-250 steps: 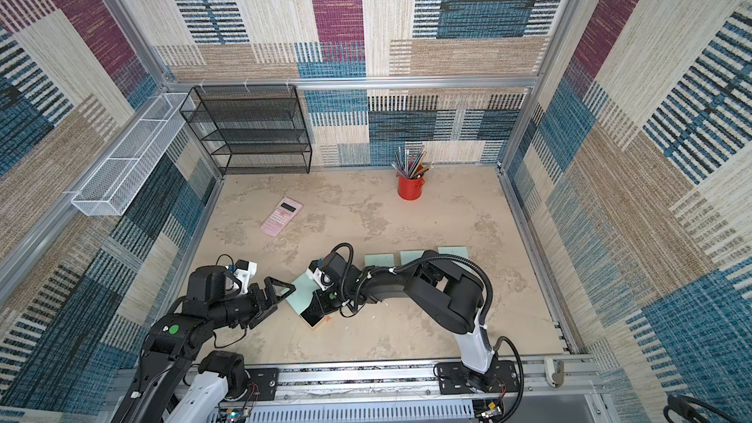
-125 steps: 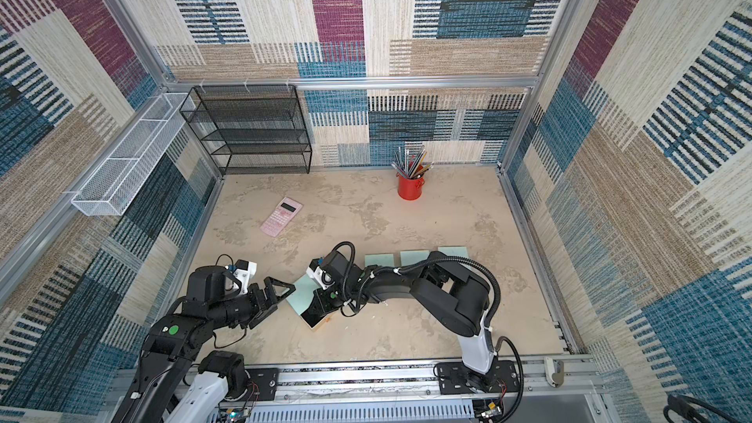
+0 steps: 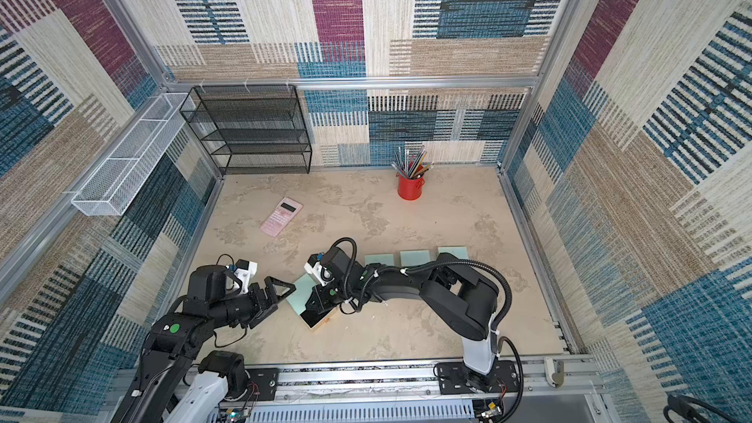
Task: Take out the earrings from the drawer-style jewelry box
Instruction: Pick up the earring from the drawer, then place the earring at the center of the board.
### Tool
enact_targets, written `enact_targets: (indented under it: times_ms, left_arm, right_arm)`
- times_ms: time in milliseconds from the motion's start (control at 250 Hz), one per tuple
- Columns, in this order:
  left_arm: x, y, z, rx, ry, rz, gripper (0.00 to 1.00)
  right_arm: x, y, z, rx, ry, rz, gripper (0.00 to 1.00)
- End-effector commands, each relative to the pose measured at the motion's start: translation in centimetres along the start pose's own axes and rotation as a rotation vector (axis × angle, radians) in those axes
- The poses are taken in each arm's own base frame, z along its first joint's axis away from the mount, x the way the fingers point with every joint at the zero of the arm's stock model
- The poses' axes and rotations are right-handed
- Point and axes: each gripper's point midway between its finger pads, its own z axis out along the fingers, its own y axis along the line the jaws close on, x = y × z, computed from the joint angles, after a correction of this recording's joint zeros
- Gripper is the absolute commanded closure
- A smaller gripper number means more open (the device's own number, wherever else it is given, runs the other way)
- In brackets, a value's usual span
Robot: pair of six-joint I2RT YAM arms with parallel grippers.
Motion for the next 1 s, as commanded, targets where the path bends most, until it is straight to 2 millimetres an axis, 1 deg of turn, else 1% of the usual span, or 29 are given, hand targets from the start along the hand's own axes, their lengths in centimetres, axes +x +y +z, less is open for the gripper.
enact_targets:
  times_ms: [0, 100, 216, 324, 412, 516, 596, 688, 796, 892, 996]
  left_arm:
    - [-0.4, -0.5, 0.0, 0.017, -0.013, 0.035, 0.01]
    - [-0.7, -1.2, -0.4, 0.030, -0.024, 0.055, 0.01]
    - [-0.9, -1.5, -0.5, 0.032, -0.027, 0.081, 0.01]
    - [-0.9, -1.9, -0.2, 0.044, 0.000, 0.100, 0.01]
    - [-0.9, -2.1, 0.1, 0.053, 0.022, 0.108, 0.02]
    - [-0.9, -2.2, 0.4, 0.062, 0.041, 0.109, 0.02]
    - [-0.9, -2.2, 0.6, 0.064, 0.047, 0.109, 0.02]
    - [-1.0, -2.3, 0.7, 0.068, 0.043, 0.113, 0.01]
    - [-0.9, -2.3, 0.7, 0.070, 0.047, 0.111, 0.01]
    - [-1.0, -2.2, 0.8, 0.069, 0.046, 0.110, 0.02]
    - [-1.0, -2.2, 0.8, 0.070, 0.045, 0.111, 0.01]
  right_arm:
    - [-1.3, 1.2, -0.7, -0.032, -0.042, -0.025, 0.97]
    - [-1.6, 1.1, -1.7, -0.019, -0.065, -0.018, 0.97]
    - [-1.4, 0.5, -3.8, 0.002, -0.106, 0.015, 0.97]
    - [-0.5, -1.1, -5.9, 0.056, -0.133, 0.062, 0.97]
    - [0.6, -2.6, -7.6, 0.089, -0.153, 0.112, 0.96]
    - [2.1, -4.5, -8.8, 0.135, -0.161, 0.174, 0.95]
    - [3.1, -5.6, -8.9, 0.167, -0.149, 0.201, 0.95]
    - [3.5, -6.3, -8.5, 0.185, -0.138, 0.217, 0.95]
    - [3.5, -7.2, -7.8, 0.205, -0.124, 0.229, 0.95]
    - [3.4, -7.5, -7.0, 0.199, -0.108, 0.234, 0.95]
    - [3.4, -8.1, -6.6, 0.213, -0.098, 0.244, 0.95]
